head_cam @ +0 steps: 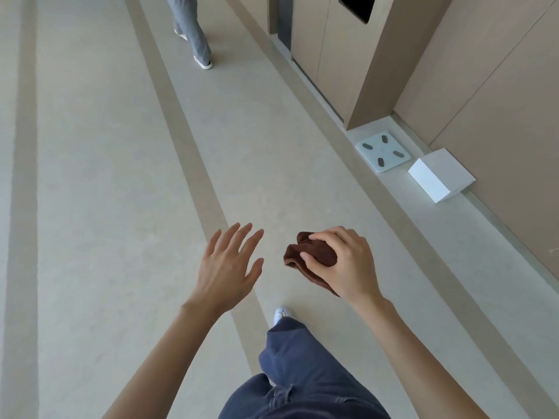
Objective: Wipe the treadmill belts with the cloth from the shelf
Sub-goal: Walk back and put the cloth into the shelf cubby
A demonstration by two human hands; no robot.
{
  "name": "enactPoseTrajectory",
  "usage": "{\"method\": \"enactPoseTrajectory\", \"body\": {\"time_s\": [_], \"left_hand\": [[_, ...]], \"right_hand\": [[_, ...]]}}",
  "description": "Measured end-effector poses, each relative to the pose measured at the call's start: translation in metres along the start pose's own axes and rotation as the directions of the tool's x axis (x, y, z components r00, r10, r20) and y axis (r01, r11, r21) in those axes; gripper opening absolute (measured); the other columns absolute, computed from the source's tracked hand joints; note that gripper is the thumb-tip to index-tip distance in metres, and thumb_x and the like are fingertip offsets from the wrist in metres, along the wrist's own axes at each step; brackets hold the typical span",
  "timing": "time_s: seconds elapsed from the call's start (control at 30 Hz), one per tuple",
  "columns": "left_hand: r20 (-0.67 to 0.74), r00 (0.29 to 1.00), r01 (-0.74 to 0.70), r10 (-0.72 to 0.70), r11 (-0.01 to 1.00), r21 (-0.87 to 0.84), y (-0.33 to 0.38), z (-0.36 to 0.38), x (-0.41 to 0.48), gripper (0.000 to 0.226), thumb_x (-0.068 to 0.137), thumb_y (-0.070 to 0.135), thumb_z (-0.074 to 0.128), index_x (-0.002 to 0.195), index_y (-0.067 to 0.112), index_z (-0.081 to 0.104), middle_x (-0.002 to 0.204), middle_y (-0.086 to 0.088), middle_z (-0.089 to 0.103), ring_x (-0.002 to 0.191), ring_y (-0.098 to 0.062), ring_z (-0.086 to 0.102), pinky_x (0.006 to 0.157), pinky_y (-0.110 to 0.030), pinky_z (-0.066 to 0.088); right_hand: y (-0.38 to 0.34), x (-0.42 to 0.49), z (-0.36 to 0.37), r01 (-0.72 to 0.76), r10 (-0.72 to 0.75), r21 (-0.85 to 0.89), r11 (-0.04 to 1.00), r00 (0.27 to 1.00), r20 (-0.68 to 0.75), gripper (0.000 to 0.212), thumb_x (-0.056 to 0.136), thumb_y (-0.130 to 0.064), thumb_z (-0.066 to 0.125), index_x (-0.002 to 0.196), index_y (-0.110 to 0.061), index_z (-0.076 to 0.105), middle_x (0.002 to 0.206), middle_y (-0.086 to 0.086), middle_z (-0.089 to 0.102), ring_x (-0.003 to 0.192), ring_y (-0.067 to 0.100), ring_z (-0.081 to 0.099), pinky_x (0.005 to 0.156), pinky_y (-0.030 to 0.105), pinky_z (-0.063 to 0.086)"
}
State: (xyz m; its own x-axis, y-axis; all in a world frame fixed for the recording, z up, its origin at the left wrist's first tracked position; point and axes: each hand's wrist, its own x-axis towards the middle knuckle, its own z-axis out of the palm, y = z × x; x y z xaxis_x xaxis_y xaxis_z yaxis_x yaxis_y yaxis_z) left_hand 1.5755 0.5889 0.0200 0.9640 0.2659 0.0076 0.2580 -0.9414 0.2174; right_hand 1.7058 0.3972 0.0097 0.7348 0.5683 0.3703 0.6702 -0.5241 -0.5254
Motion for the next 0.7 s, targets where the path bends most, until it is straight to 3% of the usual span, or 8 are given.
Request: {"method": "enactPoseTrajectory", "body": {"time_s": [0.17,0.3,0.5,0.7], "left_hand": [[-0.033,0.999,-0.022,0.021,0.999,-0.032,0.001,-0.010,0.094,0.053,0.092,0.043,0.034,0.135,0.017,0.052,0.134,-0.007,0.055,0.125,-0.031,0.050,0.104,-0.049,0.038],[0.024,0.996,-0.083,0.083,0.997,0.002,-0.007,-0.003,0.137,0.052,0.093,0.043,0.032,0.134,0.019,0.052,0.134,-0.007,0.056,0.124,-0.030,0.051,0.104,-0.050,0.037],[0.107,0.986,-0.130,0.128,0.991,0.013,-0.040,0.013,0.216,0.052,0.093,0.045,0.030,0.133,0.020,0.053,0.134,-0.007,0.056,0.123,-0.030,0.053,0.103,-0.050,0.038],[0.132,0.977,-0.172,0.169,0.985,0.012,-0.078,0.015,0.338,0.054,0.093,0.046,0.029,0.133,0.020,0.053,0.134,-0.007,0.056,0.123,-0.032,0.053,0.102,-0.052,0.037]], "right_hand": [[0.027,0.093,-0.001,0.086,-0.086,-0.018,0.996,0.996,-0.006,0.035,0.078,-0.051,0.062,0.091,-0.020,0.071,0.088,-0.004,0.065,0.078,0.023,0.062,0.066,0.040,0.047],[0.054,0.126,0.010,0.021,-0.021,0.000,1.000,0.999,-0.044,0.035,0.078,-0.051,0.063,0.090,-0.019,0.071,0.089,-0.004,0.066,0.078,0.023,0.062,0.066,0.040,0.048],[0.095,0.161,0.045,-0.053,0.054,-0.063,0.997,0.998,0.014,0.035,0.078,-0.053,0.061,0.089,-0.021,0.071,0.088,-0.006,0.066,0.077,0.021,0.063,0.065,0.037,0.048],[0.127,0.263,0.071,-0.084,0.085,-0.112,0.990,0.996,0.000,0.035,0.077,-0.053,0.061,0.088,-0.021,0.071,0.086,-0.006,0.066,0.074,0.022,0.062,0.062,0.039,0.049]]}}
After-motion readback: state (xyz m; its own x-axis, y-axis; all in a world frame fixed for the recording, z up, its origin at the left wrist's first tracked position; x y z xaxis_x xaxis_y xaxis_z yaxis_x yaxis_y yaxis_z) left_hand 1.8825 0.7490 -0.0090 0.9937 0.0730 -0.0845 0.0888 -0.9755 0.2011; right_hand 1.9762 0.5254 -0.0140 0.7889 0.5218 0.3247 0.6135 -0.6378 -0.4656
